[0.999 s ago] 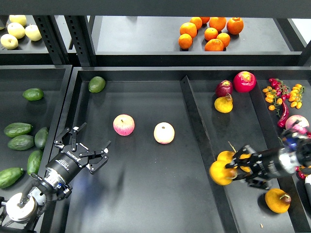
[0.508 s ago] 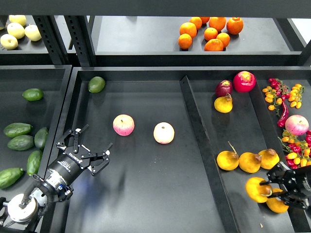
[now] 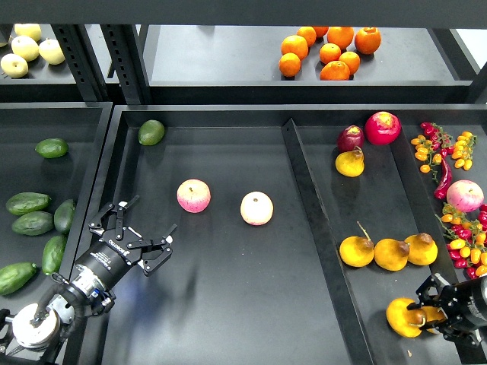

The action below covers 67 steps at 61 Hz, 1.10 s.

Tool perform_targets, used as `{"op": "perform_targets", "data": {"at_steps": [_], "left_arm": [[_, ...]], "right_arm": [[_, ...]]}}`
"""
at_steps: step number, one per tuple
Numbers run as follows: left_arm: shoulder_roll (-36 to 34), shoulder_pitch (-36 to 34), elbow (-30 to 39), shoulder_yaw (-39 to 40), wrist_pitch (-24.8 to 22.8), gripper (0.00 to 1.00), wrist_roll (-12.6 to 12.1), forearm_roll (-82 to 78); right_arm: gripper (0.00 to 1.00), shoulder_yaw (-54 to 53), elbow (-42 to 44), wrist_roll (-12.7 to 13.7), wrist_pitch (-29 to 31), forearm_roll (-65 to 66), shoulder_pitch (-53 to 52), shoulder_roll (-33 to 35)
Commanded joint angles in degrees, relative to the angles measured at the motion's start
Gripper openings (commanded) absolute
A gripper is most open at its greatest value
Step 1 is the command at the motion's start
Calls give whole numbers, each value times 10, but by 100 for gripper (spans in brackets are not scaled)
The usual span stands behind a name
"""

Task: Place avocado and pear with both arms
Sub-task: 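Set the pear down beside the other pears and open the right gripper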

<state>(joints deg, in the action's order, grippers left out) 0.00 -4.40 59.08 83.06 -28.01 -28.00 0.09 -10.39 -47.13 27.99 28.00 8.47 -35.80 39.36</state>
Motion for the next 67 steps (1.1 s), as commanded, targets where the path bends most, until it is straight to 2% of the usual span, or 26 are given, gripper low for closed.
{"op": "perform_targets", "data": {"at_steps": [1,27,36,44,50,67], "left_arm": [[0,0,1,1,0,99,0,0],[0,0,0,1,0,99,0,0],[0,0,0,1,0,99,0,0],[0,0,0,1,0,99,0,0],[0,0,0,1,0,99,0,0],[0,0,-1,1,0,99,0,0]], "right_arm": [[27,-2,12,0,0,3,1,-9],[53,-3,20,0,0,3,1,-10],[70,-4,24,0,0,3,-2,-11],[89,-4,25,0,0,4,-8,-5],[99,-15,18,0,0,1,-27,4],[99,-42,-15,0,0,-28,-78,73]]}}
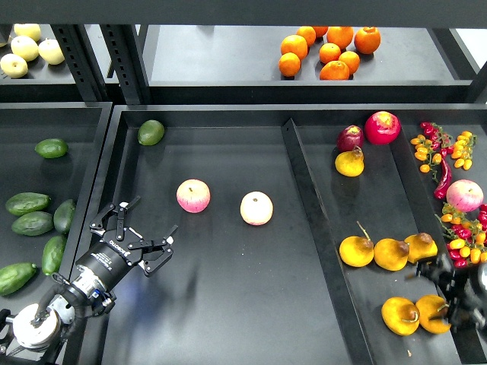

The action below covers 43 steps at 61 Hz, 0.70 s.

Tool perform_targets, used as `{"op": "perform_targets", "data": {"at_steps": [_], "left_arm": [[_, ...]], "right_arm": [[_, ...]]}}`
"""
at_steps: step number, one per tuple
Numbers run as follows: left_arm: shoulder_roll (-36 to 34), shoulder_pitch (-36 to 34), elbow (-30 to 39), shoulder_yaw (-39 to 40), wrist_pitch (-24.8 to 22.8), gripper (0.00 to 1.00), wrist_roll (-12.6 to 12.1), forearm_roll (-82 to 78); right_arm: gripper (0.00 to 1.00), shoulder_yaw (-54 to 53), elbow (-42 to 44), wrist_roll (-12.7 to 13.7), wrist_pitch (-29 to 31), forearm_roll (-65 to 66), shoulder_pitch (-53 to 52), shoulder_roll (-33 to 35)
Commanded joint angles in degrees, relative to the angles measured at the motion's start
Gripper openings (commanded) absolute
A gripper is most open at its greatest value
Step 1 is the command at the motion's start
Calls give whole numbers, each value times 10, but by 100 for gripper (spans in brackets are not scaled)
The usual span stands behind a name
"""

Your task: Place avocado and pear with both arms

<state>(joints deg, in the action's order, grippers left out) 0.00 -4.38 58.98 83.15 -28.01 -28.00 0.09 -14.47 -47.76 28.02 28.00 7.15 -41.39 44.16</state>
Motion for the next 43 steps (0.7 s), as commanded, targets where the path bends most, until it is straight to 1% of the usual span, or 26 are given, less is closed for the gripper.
{"op": "perform_targets", "data": {"at_steps": [1,7,12,20,28,30,31,43], "left_arm": [[0,0,1,0,0,99,0,0],[0,1,0,0,0,99,0,0],[0,0,0,0,0,99,0,0],[0,0,0,-1,0,99,0,0],[0,0,1,-1,0,99,0,1],[0,0,2,-1,0,99,0,1],[0,0,2,-2,0,99,0,1],[0,0,3,-1,0,99,0,5]], "right_arm": [[99,-2,-8,0,0,-18,-26,29],[99,-8,0,0,0,-24,-48,30],[99,-48,23,0,0,-42,-52,16],[99,-120,58,0,0,-67,-35,-35],[99,-173,92,0,0,-92,-25,-70],[99,-184,100,0,0,-107,-21,-81],[99,-203,107,0,0,-135,-13,-99],[99,-247,102,0,0,-181,1,-132]]}}
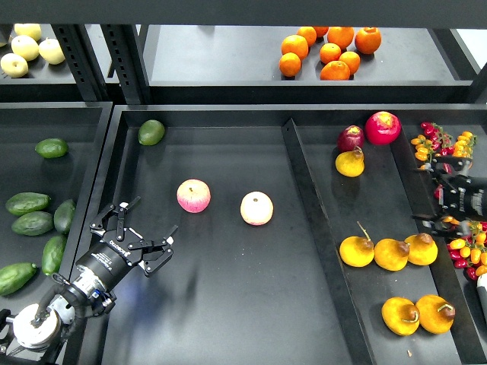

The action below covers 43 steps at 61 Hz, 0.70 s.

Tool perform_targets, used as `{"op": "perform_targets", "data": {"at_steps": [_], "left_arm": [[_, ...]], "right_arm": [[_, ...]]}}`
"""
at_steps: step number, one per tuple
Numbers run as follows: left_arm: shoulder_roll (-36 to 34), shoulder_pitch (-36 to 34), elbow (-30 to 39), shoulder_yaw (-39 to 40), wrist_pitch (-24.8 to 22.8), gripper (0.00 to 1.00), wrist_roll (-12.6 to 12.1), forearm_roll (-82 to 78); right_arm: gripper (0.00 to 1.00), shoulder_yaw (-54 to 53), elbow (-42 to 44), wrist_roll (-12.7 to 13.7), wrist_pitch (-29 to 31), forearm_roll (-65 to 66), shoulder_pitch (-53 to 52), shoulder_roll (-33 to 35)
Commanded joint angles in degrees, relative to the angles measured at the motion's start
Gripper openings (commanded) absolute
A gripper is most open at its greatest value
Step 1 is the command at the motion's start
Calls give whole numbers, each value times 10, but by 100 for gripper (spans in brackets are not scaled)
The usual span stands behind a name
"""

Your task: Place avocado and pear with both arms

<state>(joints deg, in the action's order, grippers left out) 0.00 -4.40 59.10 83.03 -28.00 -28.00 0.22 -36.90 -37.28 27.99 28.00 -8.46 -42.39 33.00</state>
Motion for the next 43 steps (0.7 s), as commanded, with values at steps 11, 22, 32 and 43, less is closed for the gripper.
{"op": "perform_targets", "data": {"at_steps": [11,22,32,43], "left_arm": [[0,0,9,5,0,99,0,6],[0,0,14,8,0,99,0,7],[0,0,14,10,0,99,0,7],[0,0,14,10,0,99,0,7]], "right_arm": [[99,-83,-9,0,0,-79,50,-85],[99,-190,-27,0,0,-81,111,-166],[99,-273,-54,0,0,-81,169,-240],[99,-369,-102,0,0,-80,233,-330]]}}
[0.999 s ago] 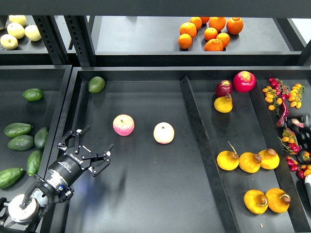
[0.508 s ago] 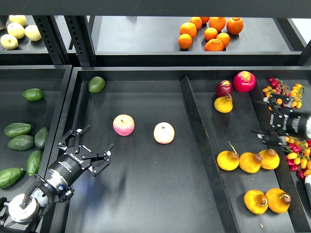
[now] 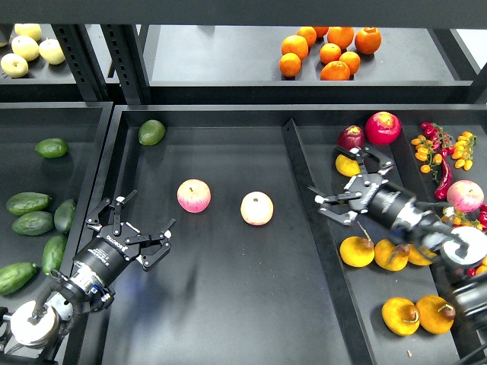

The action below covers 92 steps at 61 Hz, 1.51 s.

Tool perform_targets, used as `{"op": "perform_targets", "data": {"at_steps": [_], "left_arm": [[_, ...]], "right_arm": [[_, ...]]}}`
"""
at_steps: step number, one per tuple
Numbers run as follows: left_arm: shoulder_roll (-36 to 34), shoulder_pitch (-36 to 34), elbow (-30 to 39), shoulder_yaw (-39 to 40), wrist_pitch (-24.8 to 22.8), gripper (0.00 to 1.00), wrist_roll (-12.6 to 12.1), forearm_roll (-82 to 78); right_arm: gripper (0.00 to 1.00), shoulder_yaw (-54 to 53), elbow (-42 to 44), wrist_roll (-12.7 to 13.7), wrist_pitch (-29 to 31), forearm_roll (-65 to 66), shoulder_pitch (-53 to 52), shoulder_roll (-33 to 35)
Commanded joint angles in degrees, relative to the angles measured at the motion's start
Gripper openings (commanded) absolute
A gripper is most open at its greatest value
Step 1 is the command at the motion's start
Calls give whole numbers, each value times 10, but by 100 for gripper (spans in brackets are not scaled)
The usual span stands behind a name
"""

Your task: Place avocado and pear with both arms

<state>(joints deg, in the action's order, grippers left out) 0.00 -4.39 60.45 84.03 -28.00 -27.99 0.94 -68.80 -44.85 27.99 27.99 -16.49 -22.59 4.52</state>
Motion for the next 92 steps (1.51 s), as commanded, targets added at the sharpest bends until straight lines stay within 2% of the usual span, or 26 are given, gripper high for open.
{"op": "perform_targets", "data": {"at_steps": [1,18,36,47,70,92], "left_arm": [[0,0,0,0,0,99,0,0],[0,0,-1,2,0,99,0,1],[0,2,0,3,0,99,0,20],[0,16,27,3,0,99,0,25],[0,24,96,3,0,99,0,25],[0,37,100,-2,0,99,0,26]], "right_arm": [[99,-58,-31,0,0,1,42,-45],[100,-100,-95,0,0,0,123,-45],[100,-97,-110,0,0,-6,178,-45],[100,-85,-175,0,0,-14,212,-45],[100,-79,-239,0,0,-48,224,-45],[100,-78,-250,0,0,-62,224,-45]]}}
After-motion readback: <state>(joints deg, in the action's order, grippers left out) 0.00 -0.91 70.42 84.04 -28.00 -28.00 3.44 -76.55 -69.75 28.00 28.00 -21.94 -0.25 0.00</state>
